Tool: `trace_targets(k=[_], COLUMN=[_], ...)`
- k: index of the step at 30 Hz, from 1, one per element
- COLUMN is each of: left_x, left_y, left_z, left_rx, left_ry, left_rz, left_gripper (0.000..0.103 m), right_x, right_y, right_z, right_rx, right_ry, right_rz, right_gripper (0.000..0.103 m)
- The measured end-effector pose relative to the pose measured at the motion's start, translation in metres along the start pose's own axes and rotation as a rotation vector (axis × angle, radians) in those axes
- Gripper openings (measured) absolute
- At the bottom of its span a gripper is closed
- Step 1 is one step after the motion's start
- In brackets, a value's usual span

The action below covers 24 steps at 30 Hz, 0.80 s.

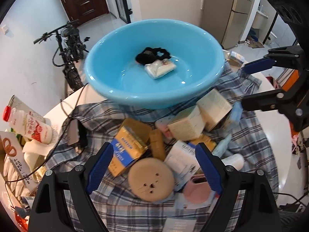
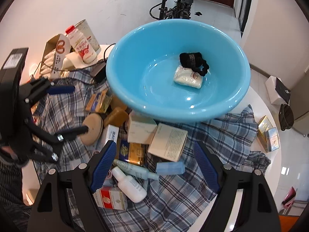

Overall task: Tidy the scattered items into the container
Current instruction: 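Move both tools away from the basin back over the pile on the shirt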

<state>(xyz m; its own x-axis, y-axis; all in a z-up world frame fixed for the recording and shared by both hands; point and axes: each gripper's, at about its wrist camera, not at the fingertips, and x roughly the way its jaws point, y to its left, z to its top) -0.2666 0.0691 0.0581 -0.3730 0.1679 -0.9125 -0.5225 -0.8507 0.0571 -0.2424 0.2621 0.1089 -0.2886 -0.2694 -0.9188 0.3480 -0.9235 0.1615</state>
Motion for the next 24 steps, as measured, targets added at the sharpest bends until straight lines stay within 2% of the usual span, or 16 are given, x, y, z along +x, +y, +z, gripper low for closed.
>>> trace_targets(k=[8,12,14,24], left_x=[0.009,0.015,0.016,0.015], left_y=[0.005,-0.005,-0.012,-0.038], left_z=[-0.028,-0.044,-0.052,-0.096], left_rx=[-0.036,-0.033,-0.019,-0.009], left_ry=[0.02,0.03,0.026,-0.009], left_rz=[-0.034,0.041,0.05,0.027], left_gripper=[0.088,0.088,0.088,0.088], right_x=[0.013,0.019,0.023,0.017], right_y=[0.015,0.025,0.029,0.042], right_z=[-0.026,-0.043,-0.053,-0.098], right_rx=[-0.042,-0.094,-0.104,-0.064], right_ry=[0.035,0.011,0.002,-0.027], right_rz=[0.025,0.015,0.013,0.12], right_gripper=[0.081,0.081,0.081,0.081])
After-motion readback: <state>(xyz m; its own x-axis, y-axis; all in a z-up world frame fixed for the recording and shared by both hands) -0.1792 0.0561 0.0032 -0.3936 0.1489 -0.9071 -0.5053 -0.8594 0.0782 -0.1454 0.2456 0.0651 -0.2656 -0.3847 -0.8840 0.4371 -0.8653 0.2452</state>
